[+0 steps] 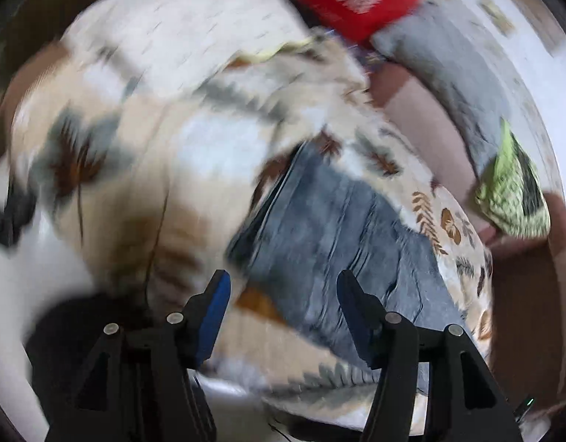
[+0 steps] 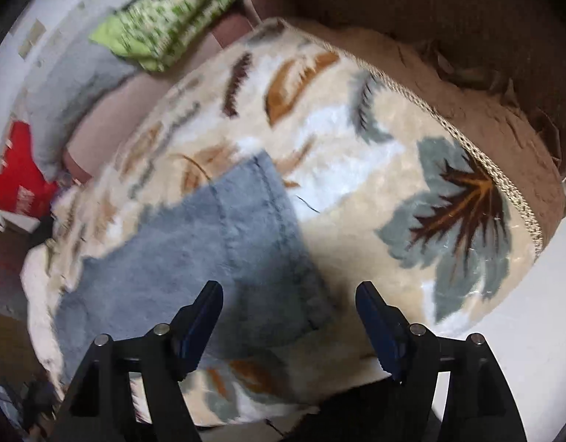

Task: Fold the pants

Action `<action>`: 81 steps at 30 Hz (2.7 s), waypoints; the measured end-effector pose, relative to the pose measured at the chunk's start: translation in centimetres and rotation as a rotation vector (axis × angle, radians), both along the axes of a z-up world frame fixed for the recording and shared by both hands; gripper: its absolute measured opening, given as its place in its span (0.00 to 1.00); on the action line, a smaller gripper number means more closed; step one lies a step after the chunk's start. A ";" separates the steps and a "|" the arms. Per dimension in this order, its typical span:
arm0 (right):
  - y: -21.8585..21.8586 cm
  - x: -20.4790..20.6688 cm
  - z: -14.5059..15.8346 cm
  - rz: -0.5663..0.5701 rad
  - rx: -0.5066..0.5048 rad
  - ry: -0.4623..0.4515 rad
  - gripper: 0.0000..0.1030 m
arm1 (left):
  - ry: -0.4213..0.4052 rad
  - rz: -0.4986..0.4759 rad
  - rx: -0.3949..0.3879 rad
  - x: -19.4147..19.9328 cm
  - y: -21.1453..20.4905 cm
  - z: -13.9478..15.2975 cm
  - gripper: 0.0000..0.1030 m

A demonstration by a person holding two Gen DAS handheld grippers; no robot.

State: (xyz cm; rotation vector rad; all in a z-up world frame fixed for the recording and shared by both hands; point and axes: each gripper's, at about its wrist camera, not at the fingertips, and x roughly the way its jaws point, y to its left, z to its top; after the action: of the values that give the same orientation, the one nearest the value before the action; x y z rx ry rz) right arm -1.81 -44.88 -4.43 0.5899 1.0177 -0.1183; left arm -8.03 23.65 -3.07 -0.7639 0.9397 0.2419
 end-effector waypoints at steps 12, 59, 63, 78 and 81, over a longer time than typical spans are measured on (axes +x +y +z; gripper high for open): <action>6.6 1.5 1.2 0.187 0.035 -0.062 0.75 | 0.055 0.046 0.027 3.7 -1.2 -1.8 0.03; 7.6 13.4 0.8 0.258 -0.214 0.036 0.80 | -0.021 -0.295 0.562 12.1 -11.4 -0.3 0.58; 8.1 15.1 -3.2 0.258 -0.245 0.221 0.74 | 0.081 -0.320 0.550 13.4 -10.5 -3.5 0.60; 39.2 24.8 0.4 0.902 -0.195 0.109 0.37 | 0.035 -0.268 0.478 13.0 -7.8 -4.2 0.65; 41.4 26.2 -1.9 0.928 -0.215 0.172 0.27 | 0.028 -0.267 0.471 13.0 -7.7 -4.3 0.65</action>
State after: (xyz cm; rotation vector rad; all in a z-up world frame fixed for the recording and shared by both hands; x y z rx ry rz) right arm 24.38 -3.52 -6.30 -0.1279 1.3373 0.5428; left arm 4.98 15.95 -7.37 -0.1991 0.9527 0.2278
